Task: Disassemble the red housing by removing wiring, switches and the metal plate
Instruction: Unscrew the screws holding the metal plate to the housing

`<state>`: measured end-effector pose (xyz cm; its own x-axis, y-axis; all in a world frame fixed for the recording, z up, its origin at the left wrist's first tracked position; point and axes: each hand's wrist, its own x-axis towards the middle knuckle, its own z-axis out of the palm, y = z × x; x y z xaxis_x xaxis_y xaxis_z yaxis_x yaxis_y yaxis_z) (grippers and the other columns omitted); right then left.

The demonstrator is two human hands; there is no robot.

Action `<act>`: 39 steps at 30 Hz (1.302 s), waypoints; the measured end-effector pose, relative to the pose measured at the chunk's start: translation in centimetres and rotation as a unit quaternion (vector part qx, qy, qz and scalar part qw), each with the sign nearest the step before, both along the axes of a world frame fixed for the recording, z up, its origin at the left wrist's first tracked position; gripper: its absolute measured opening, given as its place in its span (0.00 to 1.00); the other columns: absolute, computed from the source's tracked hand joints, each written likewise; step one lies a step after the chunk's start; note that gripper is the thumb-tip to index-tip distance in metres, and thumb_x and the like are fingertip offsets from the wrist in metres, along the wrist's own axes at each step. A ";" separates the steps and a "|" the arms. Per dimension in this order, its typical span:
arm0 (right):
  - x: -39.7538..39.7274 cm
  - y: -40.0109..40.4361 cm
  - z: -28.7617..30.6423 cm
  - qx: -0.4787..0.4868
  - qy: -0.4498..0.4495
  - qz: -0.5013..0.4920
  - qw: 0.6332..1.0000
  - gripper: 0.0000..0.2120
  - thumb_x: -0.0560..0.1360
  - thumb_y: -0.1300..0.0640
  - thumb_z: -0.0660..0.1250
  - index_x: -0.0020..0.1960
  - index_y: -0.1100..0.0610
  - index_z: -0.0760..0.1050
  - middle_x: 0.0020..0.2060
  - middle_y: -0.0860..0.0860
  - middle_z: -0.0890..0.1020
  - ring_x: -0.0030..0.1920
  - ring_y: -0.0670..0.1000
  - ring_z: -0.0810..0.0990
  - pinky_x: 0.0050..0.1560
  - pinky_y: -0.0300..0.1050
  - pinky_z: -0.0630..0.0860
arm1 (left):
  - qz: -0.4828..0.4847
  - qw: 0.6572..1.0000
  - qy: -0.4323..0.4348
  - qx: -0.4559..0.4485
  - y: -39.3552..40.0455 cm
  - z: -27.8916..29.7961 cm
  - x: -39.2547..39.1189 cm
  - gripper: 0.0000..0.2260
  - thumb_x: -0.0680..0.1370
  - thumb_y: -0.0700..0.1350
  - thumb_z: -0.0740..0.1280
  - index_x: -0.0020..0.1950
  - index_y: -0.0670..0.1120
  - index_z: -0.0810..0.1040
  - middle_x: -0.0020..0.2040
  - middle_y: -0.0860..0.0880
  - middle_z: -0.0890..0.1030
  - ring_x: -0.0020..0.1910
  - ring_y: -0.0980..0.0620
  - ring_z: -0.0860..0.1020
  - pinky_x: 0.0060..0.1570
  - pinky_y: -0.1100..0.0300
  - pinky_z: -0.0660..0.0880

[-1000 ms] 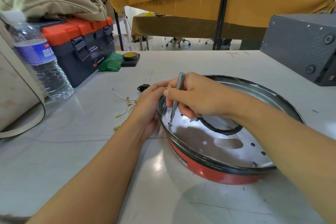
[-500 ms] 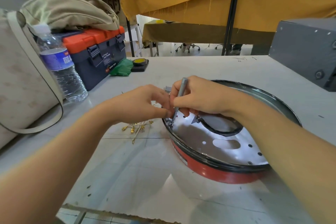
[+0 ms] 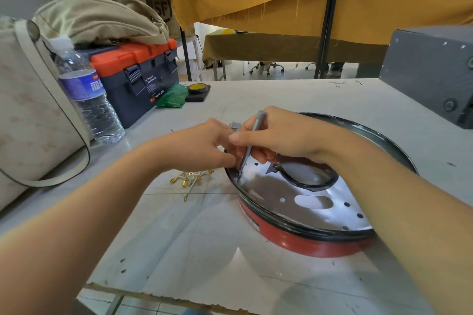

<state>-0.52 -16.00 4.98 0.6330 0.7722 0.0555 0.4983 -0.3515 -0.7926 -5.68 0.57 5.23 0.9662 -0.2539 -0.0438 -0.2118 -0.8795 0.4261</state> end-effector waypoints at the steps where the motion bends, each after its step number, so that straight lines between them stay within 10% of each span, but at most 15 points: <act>1: 0.0 0.0 0.0 0.003 -0.006 -0.003 1.000 0.18 0.79 0.48 0.64 0.35 0.57 0.80 0.22 0.48 0.75 0.25 0.46 0.70 0.28 0.33 0.68 | 0.006 1.000 0.003 0.000 0.0 0.0 0.0 0.10 0.74 0.39 0.66 0.55 0.43 0.81 0.46 0.61 0.70 0.37 0.79 0.69 0.38 0.85 0.63; 6: -0.1 0.2 -0.1 0.006 -0.013 -0.011 1.000 0.23 0.79 0.44 0.60 0.34 0.56 0.80 0.19 0.45 0.70 0.22 0.44 0.65 0.25 0.32 0.64 | 0.033 0.999 0.022 0.024 -0.2 0.4 0.1 0.07 0.74 0.43 0.67 0.52 0.48 0.78 0.46 0.62 0.71 0.43 0.61 0.74 0.35 0.78 0.69; 12: -0.4 0.1 0.0 0.000 -0.009 -0.017 1.000 0.21 0.81 0.52 0.60 0.32 0.56 0.78 0.19 0.46 0.70 0.22 0.45 0.64 0.27 0.36 0.63 | 0.040 0.996 0.048 0.065 -0.8 0.6 0.4 0.05 0.73 0.45 0.69 0.46 0.51 0.83 0.56 0.50 0.76 0.54 0.46 0.77 0.57 0.47 0.74; 22: -0.3 0.1 -0.1 0.006 0.001 -0.057 0.998 0.03 0.75 0.62 0.63 0.42 0.58 0.73 0.24 0.50 0.73 0.25 0.46 0.68 0.26 0.37 0.64 | 0.038 0.991 0.044 0.121 -1.1 0.3 1.4 0.05 0.72 0.49 0.72 0.46 0.57 0.82 0.57 0.52 0.73 0.51 0.55 0.69 0.54 0.57 0.69; 39: 0.4 0.2 0.3 0.110 -0.051 -0.128 0.984 0.20 0.80 0.49 0.59 0.34 0.57 0.74 0.18 0.46 0.70 0.20 0.43 0.68 0.29 0.38 0.64 | 0.027 0.995 0.020 0.089 -0.6 -0.1 1.1 0.00 0.71 0.50 0.72 0.41 0.55 0.82 0.49 0.56 0.75 0.53 0.57 0.68 0.53 0.56 0.71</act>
<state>-0.16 -15.83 5.25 0.7880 0.5500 0.2767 0.4964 -0.3019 -0.8139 -4.55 -0.04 5.13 0.9747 -0.1868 -0.1226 -0.1483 -0.9513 0.2701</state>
